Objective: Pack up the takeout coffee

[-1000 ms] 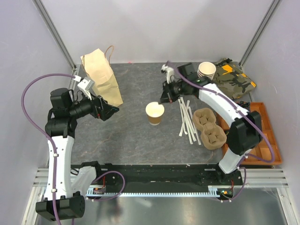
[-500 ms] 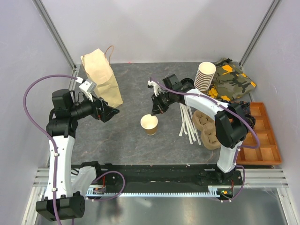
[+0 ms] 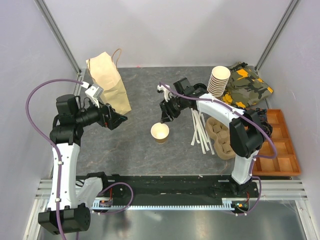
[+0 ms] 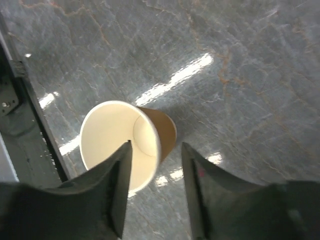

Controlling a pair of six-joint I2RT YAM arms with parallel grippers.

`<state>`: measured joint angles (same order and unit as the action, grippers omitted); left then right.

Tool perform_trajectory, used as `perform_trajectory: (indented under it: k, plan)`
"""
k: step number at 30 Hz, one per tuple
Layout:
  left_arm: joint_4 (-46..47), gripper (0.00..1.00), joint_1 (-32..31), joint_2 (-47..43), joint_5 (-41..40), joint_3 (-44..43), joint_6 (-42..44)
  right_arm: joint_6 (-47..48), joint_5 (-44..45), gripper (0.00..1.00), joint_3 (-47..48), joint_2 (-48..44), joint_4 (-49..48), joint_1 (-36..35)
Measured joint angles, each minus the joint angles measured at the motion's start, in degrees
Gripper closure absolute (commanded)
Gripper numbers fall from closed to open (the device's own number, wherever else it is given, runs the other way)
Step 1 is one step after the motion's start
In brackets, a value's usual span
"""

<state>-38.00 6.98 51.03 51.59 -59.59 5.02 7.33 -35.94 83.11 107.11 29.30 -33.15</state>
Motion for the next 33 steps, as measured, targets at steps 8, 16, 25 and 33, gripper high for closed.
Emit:
perform_trajectory:
  k: [8,16,25,33]
  plan:
    - [-0.1,0.00,-0.6,0.9,-0.1,-0.5,0.0,2.6,15.3,0.25,10.3,0.0,3.1,2.8]
    - [0.0,0.00,-2.7,3.1,-0.5,-2.1,0.2,12.5,34.9,0.36,17.7,0.9,6.1,7.5]
    - [0.3,0.00,-4.5,3.7,-0.5,-2.3,0.5,31.2,42.8,0.42,19.4,5.9,14.1,7.9]
    - [0.5,0.00,-4.6,3.8,-0.5,-2.3,0.5,43.8,47.1,0.47,19.4,10.3,15.6,7.9]
